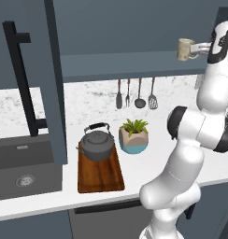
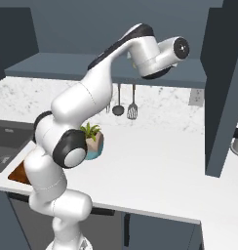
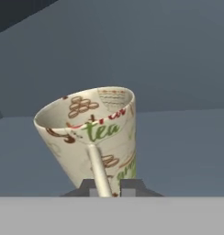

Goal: Pick the kettle from the counter and place it on the tray. Then pick the mug from the cabinet and place it on the tray. Then close the cabinet doors.

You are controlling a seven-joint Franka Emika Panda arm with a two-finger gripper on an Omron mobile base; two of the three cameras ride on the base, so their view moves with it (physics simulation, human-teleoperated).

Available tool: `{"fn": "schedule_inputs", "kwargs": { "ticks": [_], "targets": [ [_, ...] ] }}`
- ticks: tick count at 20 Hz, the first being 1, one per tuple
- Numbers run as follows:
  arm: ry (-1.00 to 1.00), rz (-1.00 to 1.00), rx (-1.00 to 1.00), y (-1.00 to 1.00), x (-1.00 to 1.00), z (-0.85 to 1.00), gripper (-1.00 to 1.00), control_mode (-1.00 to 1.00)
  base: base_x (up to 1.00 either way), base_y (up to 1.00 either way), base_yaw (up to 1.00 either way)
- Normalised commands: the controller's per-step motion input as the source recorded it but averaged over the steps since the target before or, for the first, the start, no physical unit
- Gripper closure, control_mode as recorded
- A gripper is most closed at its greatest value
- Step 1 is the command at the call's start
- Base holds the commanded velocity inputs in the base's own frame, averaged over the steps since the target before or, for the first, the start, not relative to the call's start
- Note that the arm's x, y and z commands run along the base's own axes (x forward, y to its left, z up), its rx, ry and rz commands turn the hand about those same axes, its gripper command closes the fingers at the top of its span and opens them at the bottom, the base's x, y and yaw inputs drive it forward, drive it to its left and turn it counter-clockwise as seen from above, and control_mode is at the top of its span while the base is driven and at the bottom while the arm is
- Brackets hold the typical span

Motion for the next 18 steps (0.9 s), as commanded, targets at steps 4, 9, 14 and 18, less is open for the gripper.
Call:
{"fn": "schedule_inputs", "kwargs": {
  "ticks": [4, 9, 14, 18],
  "targets": [
    [-0.12, -0.03, 0.00, 0.17, -0.71, -0.03, 1.00, -1.00, 0.00, 0.00, 0.00],
    [-0.13, -0.03, 0.00, 0.40, -0.83, -0.07, 1.00, -1.00, 0.00, 0.00, 0.00],
    [-0.13, 0.00, -0.04, 0.42, -0.99, -0.17, 1.00, -1.00, 0.00, 0.00, 0.00],
    [-0.05, -0.02, -0.11, 0.55, -0.99, -0.28, 1.00, -1.00, 0.00, 0.00, 0.00]
  ]
}}
